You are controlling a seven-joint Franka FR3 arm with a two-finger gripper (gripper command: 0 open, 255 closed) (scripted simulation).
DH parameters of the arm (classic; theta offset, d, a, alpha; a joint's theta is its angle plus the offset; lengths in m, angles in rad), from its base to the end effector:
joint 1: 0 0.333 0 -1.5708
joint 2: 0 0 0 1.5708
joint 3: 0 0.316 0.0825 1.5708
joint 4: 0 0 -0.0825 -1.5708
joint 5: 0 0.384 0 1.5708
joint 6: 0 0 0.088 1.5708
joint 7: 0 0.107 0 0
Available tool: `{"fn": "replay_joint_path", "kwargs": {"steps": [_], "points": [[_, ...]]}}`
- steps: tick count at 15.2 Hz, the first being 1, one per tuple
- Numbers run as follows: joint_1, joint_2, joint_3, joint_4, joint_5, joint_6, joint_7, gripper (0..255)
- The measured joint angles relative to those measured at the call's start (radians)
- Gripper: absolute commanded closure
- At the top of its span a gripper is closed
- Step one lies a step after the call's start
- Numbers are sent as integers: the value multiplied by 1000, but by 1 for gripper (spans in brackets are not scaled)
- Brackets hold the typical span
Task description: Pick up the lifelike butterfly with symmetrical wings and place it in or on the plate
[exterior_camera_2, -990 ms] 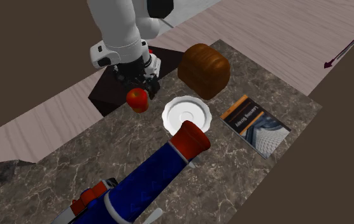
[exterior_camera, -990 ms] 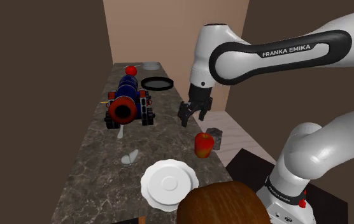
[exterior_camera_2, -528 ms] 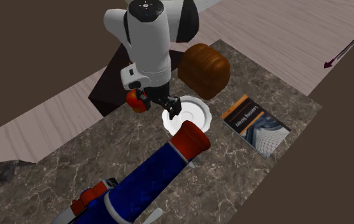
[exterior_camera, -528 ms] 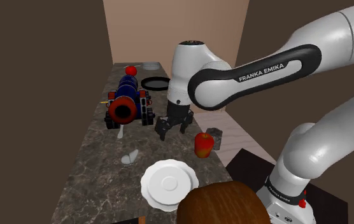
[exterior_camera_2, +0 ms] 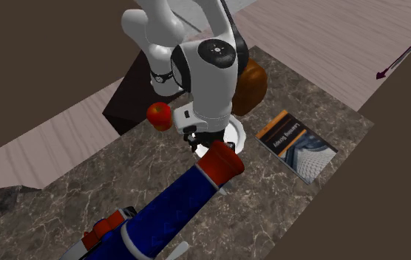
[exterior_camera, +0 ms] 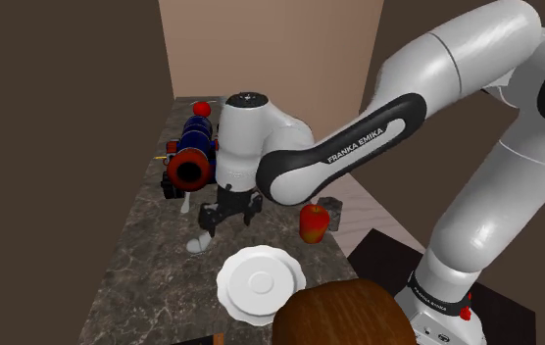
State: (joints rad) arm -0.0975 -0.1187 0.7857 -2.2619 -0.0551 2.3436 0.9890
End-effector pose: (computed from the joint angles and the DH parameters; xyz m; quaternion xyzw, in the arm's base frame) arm 0.4011 0.3350 0.4123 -0.9861 0.1300 -0.1017 0.0187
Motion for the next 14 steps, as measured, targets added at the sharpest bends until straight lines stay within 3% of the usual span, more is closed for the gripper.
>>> {"fn": "replay_joint_path", "kwargs": {"steps": [2, 5, 7, 14], "points": [[-10, 118, 45, 73, -148, 10, 140, 0], [45, 296, 46, 192, -373, -12, 343, 0], [71, 341, 29, 214, -433, -10, 396, 0], [104, 429, -21, 222, -533, 30, 462, 0]]}}
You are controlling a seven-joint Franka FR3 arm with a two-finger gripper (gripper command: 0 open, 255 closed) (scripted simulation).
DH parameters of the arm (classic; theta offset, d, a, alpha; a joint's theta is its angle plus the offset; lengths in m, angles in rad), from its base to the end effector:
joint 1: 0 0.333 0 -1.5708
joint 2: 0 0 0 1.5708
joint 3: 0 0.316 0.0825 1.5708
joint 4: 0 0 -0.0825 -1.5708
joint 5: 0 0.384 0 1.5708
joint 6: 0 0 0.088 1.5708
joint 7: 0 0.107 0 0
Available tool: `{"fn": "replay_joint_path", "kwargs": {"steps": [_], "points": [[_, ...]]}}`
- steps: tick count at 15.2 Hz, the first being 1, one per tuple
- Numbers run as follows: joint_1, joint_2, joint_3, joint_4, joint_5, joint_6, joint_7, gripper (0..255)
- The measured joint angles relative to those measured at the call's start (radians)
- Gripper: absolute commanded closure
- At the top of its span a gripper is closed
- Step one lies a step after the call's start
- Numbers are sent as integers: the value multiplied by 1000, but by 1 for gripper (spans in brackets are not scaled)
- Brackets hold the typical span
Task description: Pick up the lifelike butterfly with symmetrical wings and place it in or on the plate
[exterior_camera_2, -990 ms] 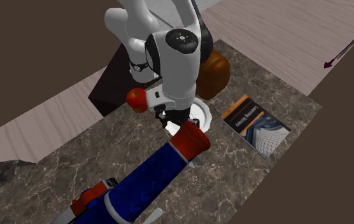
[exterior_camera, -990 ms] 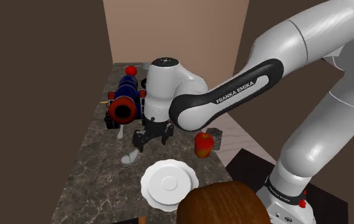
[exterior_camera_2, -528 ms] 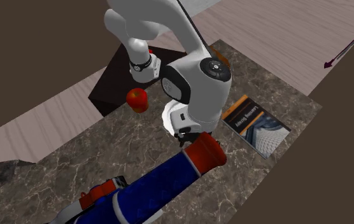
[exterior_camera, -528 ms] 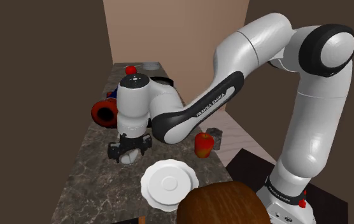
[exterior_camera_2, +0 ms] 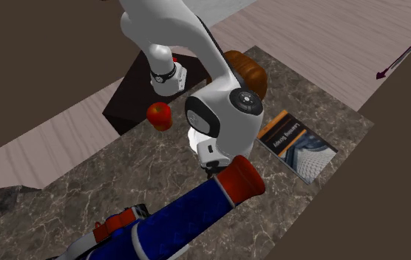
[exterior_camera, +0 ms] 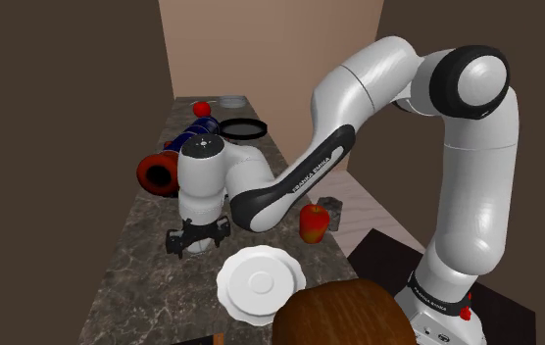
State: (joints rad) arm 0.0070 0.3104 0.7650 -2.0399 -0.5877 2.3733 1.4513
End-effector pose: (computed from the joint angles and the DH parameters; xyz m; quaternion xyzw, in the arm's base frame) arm 0.4450 0.4013 0.3420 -0.9791 0.1562 -0.1297 0.0141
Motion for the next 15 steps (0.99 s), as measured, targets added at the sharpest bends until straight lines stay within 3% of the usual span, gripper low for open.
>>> {"fn": "replay_joint_path", "kwargs": {"steps": [6, 7, 15], "points": [[4, 9, -6, 1, -11, 5, 7, 0], [4, 9, -6, 1, -11, 5, 7, 255], [5, 9, -4, 2, -10, 5, 7, 255]]}}
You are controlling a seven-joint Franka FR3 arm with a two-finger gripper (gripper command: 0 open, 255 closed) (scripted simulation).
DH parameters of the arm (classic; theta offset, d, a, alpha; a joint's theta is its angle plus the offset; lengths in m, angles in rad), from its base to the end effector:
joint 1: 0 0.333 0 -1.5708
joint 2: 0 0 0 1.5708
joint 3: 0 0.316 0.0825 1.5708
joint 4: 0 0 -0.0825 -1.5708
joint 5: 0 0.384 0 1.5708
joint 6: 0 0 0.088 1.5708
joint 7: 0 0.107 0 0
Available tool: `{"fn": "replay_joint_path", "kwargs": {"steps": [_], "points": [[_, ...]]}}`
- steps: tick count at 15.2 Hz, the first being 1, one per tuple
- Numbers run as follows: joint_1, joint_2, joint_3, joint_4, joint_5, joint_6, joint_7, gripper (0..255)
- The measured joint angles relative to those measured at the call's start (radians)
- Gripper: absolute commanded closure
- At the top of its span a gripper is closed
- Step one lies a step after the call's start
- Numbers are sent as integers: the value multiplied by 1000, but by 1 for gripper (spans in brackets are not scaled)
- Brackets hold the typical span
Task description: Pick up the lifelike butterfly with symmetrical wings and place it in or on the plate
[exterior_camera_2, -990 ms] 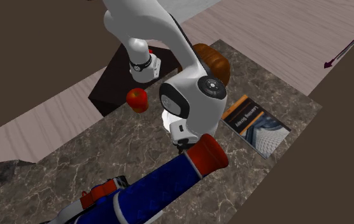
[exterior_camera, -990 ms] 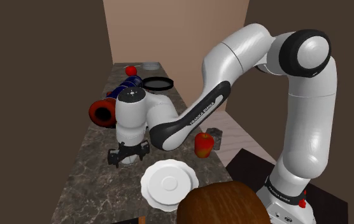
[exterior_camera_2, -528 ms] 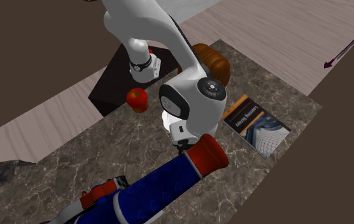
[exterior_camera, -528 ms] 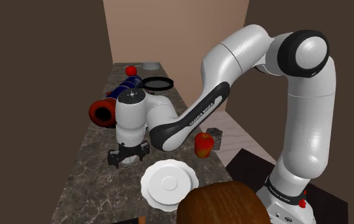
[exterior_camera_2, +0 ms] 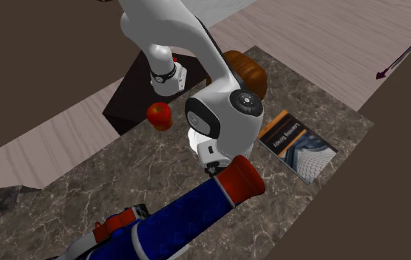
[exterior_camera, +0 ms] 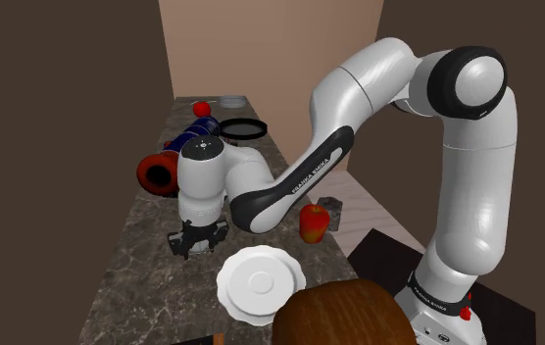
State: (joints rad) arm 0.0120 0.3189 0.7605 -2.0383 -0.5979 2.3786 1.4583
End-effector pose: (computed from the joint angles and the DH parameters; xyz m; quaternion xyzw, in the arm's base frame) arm 0.4454 0.4023 0.3389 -0.9791 0.1556 -0.1302 0.0149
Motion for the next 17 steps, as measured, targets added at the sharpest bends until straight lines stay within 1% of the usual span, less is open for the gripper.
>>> {"fn": "replay_joint_path", "kwargs": {"steps": [3, 8, 17], "points": [[-2, -4, 2, 1, 5, -3, -4, 255], [-24, -45, 28, 11, 60, -40, -47, 255], [-54, -114, 65, 62, 155, -125, -123, 255]]}}
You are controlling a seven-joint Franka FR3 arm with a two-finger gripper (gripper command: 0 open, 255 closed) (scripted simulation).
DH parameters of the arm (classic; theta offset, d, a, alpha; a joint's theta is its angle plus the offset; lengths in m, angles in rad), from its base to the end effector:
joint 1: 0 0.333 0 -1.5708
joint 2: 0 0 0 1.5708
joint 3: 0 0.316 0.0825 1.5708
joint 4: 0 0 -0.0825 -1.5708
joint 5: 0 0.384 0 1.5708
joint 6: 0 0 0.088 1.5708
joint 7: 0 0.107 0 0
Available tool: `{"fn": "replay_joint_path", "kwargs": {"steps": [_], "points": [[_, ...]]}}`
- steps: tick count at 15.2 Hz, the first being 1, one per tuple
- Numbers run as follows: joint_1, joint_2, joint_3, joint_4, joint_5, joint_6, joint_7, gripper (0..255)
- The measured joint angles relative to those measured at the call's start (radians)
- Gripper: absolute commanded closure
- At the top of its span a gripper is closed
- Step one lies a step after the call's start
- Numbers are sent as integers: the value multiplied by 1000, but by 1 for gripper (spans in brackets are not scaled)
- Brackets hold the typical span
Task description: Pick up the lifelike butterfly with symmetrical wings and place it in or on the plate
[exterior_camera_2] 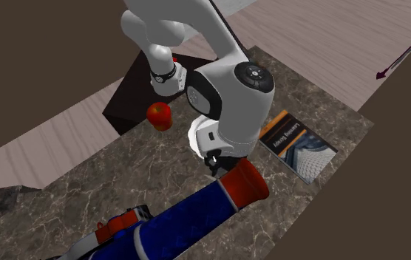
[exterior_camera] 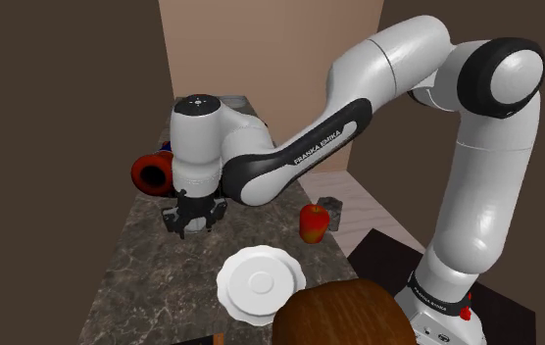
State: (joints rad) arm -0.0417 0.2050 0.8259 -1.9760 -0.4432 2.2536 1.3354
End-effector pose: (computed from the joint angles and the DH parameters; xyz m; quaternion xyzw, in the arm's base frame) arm 0.4459 0.4023 0.4115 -0.9790 0.1563 -0.1300 0.0140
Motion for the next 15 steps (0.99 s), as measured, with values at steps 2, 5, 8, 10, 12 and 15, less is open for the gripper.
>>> {"fn": "replay_joint_path", "kwargs": {"steps": [2, 5, 8, 10, 12, 15], "points": [[-6, -13, 5, 10, 18, -17, -16, 255], [-38, -126, 33, -89, 111, 17, -54, 255], [-44, -252, 44, -193, 230, 50, -105, 255], [-19, -367, 31, -280, 339, 67, -159, 255], [25, -463, 12, -353, 428, 70, -192, 255], [107, -589, -25, -450, 532, 59, -226, 255]]}}
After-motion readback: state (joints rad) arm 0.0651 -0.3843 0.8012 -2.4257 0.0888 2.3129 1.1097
